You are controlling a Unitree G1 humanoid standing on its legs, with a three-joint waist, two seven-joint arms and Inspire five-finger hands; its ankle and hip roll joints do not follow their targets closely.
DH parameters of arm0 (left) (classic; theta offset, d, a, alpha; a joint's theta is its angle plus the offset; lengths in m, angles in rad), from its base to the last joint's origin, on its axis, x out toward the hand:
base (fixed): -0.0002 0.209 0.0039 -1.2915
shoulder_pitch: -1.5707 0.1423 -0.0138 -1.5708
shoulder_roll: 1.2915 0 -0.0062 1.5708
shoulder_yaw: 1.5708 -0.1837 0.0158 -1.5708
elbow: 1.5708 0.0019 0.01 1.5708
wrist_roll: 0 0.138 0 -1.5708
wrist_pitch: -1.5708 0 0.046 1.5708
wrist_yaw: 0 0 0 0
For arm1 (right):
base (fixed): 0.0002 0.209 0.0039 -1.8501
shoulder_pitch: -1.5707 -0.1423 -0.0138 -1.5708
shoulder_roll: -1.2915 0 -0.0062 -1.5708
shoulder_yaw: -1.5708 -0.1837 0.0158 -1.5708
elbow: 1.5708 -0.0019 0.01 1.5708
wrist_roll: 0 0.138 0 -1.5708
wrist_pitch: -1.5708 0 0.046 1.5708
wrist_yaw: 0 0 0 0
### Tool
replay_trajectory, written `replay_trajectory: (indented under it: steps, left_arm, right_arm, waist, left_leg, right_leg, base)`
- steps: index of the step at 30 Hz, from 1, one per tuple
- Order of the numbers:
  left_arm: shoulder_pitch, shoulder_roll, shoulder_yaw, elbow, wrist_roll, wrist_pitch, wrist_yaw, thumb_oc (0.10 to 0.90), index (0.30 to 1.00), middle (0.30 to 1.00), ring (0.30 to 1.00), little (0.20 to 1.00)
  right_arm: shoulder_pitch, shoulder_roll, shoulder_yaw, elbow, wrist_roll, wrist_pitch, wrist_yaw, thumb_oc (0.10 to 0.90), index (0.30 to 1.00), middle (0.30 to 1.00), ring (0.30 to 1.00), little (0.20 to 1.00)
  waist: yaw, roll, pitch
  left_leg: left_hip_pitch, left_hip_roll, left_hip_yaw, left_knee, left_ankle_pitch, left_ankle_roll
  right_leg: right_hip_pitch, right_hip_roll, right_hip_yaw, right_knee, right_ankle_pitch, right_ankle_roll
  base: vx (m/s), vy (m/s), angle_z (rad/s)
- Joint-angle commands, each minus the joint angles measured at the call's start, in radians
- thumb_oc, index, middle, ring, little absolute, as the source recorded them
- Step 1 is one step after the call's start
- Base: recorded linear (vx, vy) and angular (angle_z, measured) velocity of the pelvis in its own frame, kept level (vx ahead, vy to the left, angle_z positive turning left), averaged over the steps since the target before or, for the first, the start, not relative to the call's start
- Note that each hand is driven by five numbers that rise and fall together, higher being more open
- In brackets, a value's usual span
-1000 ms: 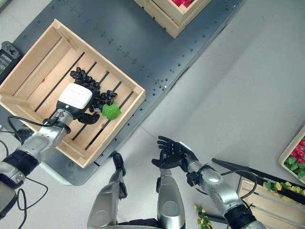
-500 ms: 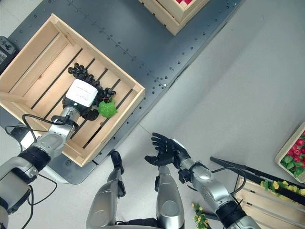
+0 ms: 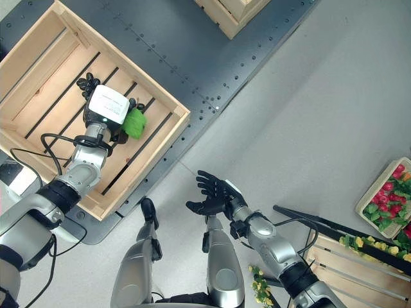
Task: Pick up the fruits from the basket on one side to the basket on the other side
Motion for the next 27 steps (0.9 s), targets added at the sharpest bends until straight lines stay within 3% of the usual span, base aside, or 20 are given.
replay_trajectory:
  steps: [1, 6, 7, 11, 16, 21, 24, 26, 27]
  left_arm:
    - [0.009, 0.017, 0.043, 0.091, -0.066, 0.016, 0.025, 0.4, 0.3, 0.3, 0.3, 0.3]
    - [0.027, 0.056, 0.076, 0.076, -0.146, -0.037, 0.154, 0.4, 0.3, 0.3, 0.3, 0.3]
    - [0.038, 0.067, 0.089, 0.055, -0.218, -0.055, 0.232, 0.4, 0.3, 0.3, 0.3, 0.3]
    - [0.084, 0.082, 0.16, 0.001, -0.288, -0.123, 0.385, 0.4, 0.3, 0.3, 0.3, 0.3]
    - [0.25, 0.101, 0.331, -0.148, -0.367, -0.278, 0.629, 0.4, 0.3, 0.3, 0.3, 0.3]
    - [0.408, 0.079, 0.483, -0.322, -0.37, -0.377, 0.735, 0.4, 0.3, 0.3, 0.3, 0.3]
    - [0.511, 0.033, 0.582, -0.427, -0.368, -0.462, 0.798, 0.4, 0.3, 0.3, 0.3, 0.3]
    - [0.595, -0.014, 0.664, -0.503, -0.407, -0.578, 0.827, 0.4, 0.3, 0.3, 0.3, 0.3]
    - [0.607, -0.019, 0.676, -0.518, -0.418, -0.586, 0.812, 0.4, 0.3, 0.3, 0.3, 0.3]
  right_arm:
    - [-0.004, 0.016, -0.02, -0.049, 0.044, -0.098, 0.006, 0.8, 0.9, 0.9, 0.9, 0.9]
    - [0.02, 0.002, -0.033, -0.071, 0.041, -0.1, 0.015, 0.8, 0.9, 0.9, 0.9, 0.9]
    - [0.031, -0.003, -0.039, -0.085, 0.037, -0.105, 0.014, 0.8, 0.9, 0.9, 0.9, 0.9]
    - [0.064, -0.008, -0.062, -0.104, 0.023, -0.122, 0.027, 0.8, 0.9, 0.9, 0.9, 0.9]
    - [0.138, -0.011, -0.12, -0.156, -0.013, -0.129, 0.041, 0.8, 0.9, 0.9, 0.9, 0.9]
    - [0.209, -0.003, -0.175, -0.187, -0.037, -0.142, 0.055, 0.8, 0.9, 0.9, 0.9, 0.9]
    - [0.253, 0.009, -0.208, -0.211, -0.047, -0.147, 0.056, 0.8, 0.9, 0.9, 0.9, 0.9]
    - [0.288, 0.021, -0.241, -0.236, -0.062, -0.16, 0.056, 0.8, 0.9, 0.9, 0.9, 0.9]
    - [0.294, 0.023, -0.245, -0.24, -0.063, -0.158, 0.055, 0.8, 0.9, 0.9, 0.9, 0.9]
  waist:
    - [0.027, -0.039, -0.005]
    - [0.034, -0.031, -0.005]
    - [0.038, -0.027, -0.005]
    - [0.048, -0.016, -0.005]
    - [0.068, 0.007, -0.03]
    - [0.083, 0.026, -0.081]
    - [0.091, 0.033, -0.122]
    - [0.097, 0.034, -0.16]
    - [0.098, 0.034, -0.167]
  left_leg:
    - [-0.052, -0.01, -0.021, 0.119, -0.089, -0.036]
    - [-0.015, -0.013, -0.022, 0.095, -0.085, -0.036]
    - [0.003, -0.016, -0.023, 0.085, -0.087, -0.035]
    - [0.046, -0.023, -0.028, 0.062, -0.088, -0.031]
    - [0.13, -0.037, -0.039, -0.008, -0.081, -0.028]
    - [0.186, -0.043, -0.056, -0.069, -0.075, -0.027]
    - [0.201, -0.045, -0.07, -0.071, -0.084, -0.025]
    - [0.214, -0.047, -0.08, -0.071, -0.09, -0.026]
    - [0.216, -0.046, -0.082, -0.071, -0.091, -0.026]
  right_leg:
    - [-0.068, 0.034, -0.017, 0.081, 0.009, 0.003]
    - [-0.037, 0.034, -0.022, 0.07, 0.006, 0.0]
    - [-0.022, 0.034, -0.023, 0.065, 0.003, 0.0]
    - [0.014, 0.028, -0.027, 0.057, -0.003, -0.001]
    - [0.084, 0.017, -0.037, 0.025, -0.008, 0.002]
    - [0.137, 0.01, -0.052, -0.002, -0.015, 0.006]
    - [0.163, 0.006, -0.064, -0.014, -0.014, 0.007]
    - [0.187, 0.005, -0.072, -0.025, -0.016, 0.005]
    - [0.191, 0.004, -0.073, -0.026, -0.016, 0.004]
  base:
    - [0.0, 0.0, 0.0]
    - [0.0, 0.0, 0.0]
    - [0.0, 0.0, 0.0]
    - [-0.01, 0.014, 0.02]
    - [0.02, 0.028, 0.05]
    - [0.04, 0.003, 0.16]
    - [0.05, -0.035, 0.16]
    - [0.05, -0.041, 0.14]
    - [0.07, -0.042, 0.15]
